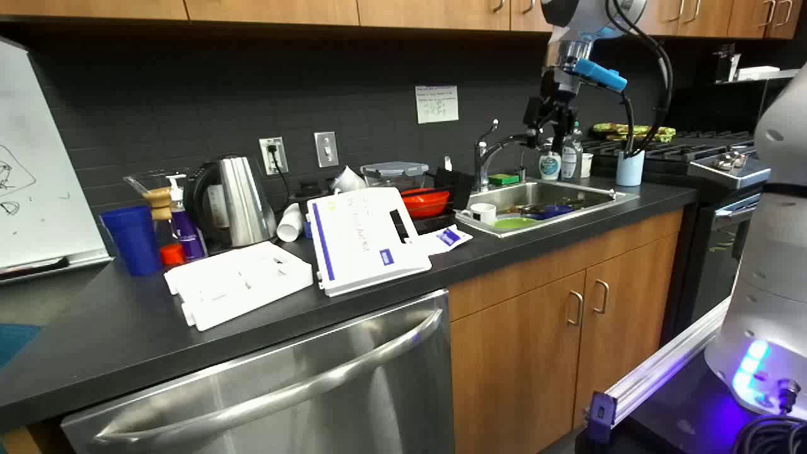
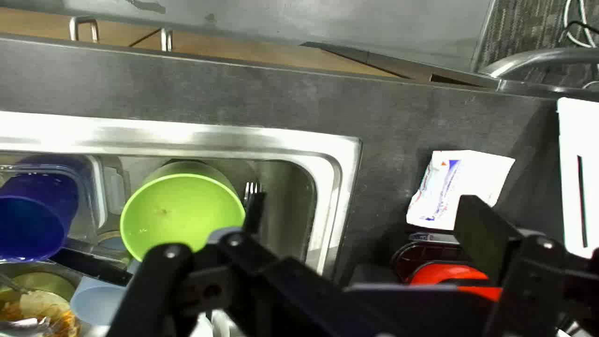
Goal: Put the white lid on top of the white box on the left.
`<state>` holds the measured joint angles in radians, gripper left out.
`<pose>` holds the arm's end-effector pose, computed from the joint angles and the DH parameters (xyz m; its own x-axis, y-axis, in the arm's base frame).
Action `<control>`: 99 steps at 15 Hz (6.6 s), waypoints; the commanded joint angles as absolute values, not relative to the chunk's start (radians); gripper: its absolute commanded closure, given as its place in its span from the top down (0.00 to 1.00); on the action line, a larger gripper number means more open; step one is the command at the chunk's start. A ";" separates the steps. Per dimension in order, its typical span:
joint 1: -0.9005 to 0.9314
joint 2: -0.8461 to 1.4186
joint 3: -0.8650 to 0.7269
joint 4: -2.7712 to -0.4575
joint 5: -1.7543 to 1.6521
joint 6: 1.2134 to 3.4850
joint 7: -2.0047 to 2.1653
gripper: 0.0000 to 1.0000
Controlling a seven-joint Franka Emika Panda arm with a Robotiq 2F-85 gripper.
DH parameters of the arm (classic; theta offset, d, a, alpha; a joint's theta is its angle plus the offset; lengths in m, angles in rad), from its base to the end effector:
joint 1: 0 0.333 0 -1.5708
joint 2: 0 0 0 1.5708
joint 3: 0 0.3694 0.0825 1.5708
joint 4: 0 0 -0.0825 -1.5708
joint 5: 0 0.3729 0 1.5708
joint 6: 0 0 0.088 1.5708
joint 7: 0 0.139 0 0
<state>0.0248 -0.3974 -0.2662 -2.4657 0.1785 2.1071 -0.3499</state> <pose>0.3861 -0.0868 0.4613 0.9950 0.0256 0.0963 0.0478 -0.9707 -0.2356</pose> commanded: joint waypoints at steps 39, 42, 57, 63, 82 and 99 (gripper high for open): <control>0.346 -0.517 0.044 -2.686 0.451 2.382 -0.367 1.00; 0.372 -0.531 0.072 -2.714 0.435 2.464 -0.387 1.00; 0.530 -0.370 0.228 -2.780 0.389 3.052 -0.045 1.00; 0.189 -0.295 0.534 -2.781 0.300 3.227 0.191 1.00; -0.519 -0.465 1.289 -2.750 0.325 3.200 0.485 1.00; -0.766 -0.451 1.372 -2.682 0.293 3.207 0.470 1.00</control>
